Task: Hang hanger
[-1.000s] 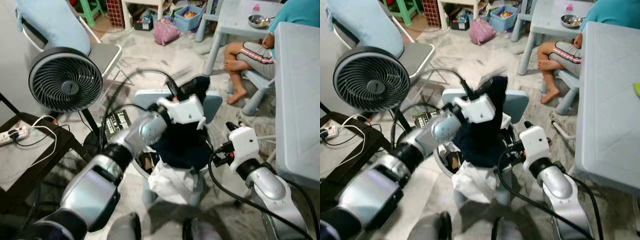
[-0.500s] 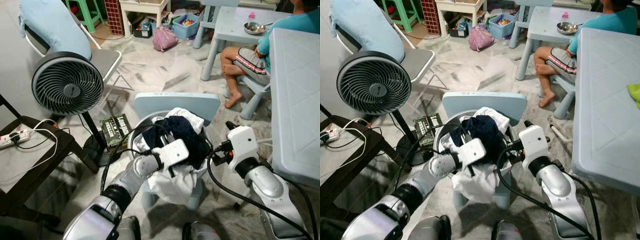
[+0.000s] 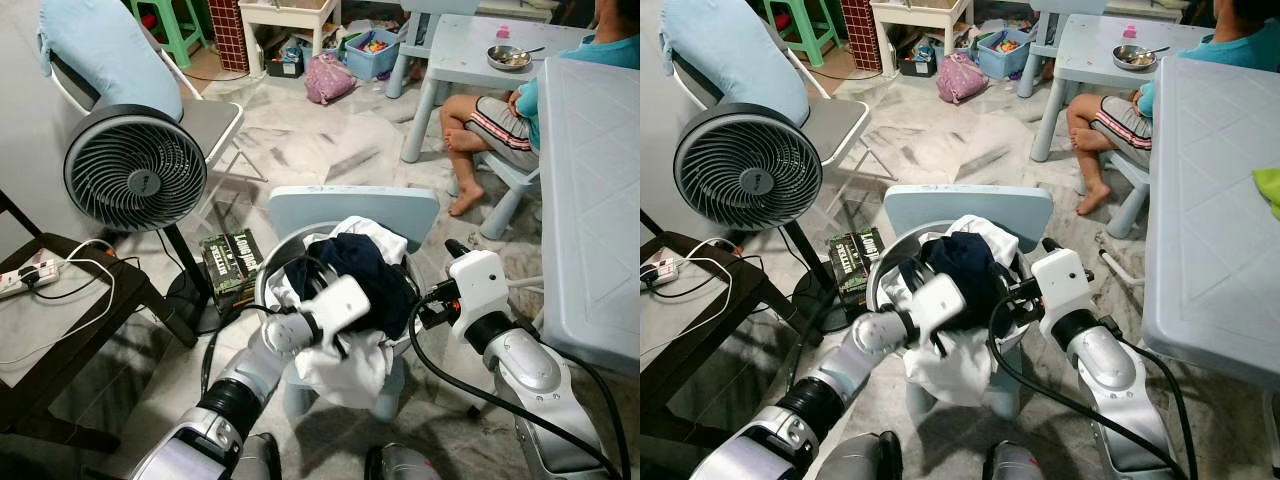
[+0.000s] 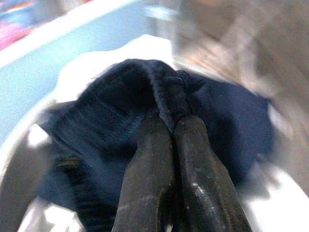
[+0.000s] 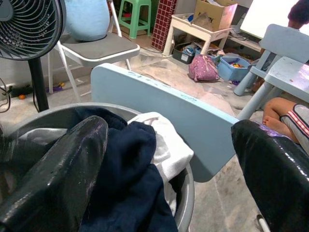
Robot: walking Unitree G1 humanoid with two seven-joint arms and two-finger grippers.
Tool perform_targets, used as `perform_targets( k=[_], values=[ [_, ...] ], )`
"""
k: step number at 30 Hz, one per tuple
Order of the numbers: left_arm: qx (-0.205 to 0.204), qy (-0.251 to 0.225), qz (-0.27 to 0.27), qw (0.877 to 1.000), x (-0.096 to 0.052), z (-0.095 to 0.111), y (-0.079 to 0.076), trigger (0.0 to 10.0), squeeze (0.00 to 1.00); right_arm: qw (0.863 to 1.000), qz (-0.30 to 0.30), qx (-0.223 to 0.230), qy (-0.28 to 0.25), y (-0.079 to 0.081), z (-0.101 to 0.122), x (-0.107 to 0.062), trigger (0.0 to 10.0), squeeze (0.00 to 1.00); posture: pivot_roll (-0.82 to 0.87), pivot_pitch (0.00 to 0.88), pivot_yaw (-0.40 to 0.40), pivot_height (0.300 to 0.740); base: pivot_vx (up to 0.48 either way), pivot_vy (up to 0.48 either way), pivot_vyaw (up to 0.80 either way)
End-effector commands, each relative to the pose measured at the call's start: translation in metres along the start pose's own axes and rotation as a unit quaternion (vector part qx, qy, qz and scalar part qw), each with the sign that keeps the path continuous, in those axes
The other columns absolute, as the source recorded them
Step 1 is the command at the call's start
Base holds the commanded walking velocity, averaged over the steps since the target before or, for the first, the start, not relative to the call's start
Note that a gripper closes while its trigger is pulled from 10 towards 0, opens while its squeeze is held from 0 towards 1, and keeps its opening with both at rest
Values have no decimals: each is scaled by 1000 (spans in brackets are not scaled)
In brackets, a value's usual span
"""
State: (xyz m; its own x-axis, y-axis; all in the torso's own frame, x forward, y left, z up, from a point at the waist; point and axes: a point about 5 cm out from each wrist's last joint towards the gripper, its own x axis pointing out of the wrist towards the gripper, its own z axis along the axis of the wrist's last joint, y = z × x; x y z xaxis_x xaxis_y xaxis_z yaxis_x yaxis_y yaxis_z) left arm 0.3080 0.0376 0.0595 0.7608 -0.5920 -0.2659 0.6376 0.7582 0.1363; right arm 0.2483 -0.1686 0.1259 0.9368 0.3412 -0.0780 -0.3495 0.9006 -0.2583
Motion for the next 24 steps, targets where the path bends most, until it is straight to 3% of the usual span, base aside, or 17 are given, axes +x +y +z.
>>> perform_targets(
  k=[1,2,4,6,9,13,16,19,24],
  values=[
    [-100,-1,90,991,-6,-4,19,0,0,1000,3,-1,0,2,-1,1,10000,0,-115,80,31,740,0,0,0],
    [-100,-1,90,991,-6,-4,19,0,0,1000,3,-1,0,2,-1,1,10000,0,-115,80,31,740,0,0,0],
    [-187,1,136,973,-10,-9,28,0,0,1000,5,-2,-1,3,-1,2,10000,0,-111,80,28,740,0,0,0],
    [-267,11,138,954,-11,-16,27,0,0,1000,7,-2,-2,3,0,4,10000,0,-110,80,27,740,0,0,0],
    [-302,12,118,946,-9,-16,21,0,0,1000,9,-2,-3,3,0,5,10000,0,-108,81,22,740,0,0,0],
    [-364,9,40,930,-2,-6,-1,0,0,1000,11,-3,-4,3,1,5,10000,0,-110,81,18,740,0,0,0],
    [-387,53,-2,921,-2,-7,-20,0,0,1000,11,-5,-4,2,1,5,10000,0,-111,80,18,740,0,0,0],
    [-419,80,19,904,-5,-16,-19,0,0,1000,13,-7,-5,2,1,6,10000,0,-113,81,18,740,0,0,0],
    [-489,117,90,860,-14,-31,-4,0,0,1000,17,-9,-5,4,1,6,10000,0,-109,83,17,740,0,0,0]
  ],
)
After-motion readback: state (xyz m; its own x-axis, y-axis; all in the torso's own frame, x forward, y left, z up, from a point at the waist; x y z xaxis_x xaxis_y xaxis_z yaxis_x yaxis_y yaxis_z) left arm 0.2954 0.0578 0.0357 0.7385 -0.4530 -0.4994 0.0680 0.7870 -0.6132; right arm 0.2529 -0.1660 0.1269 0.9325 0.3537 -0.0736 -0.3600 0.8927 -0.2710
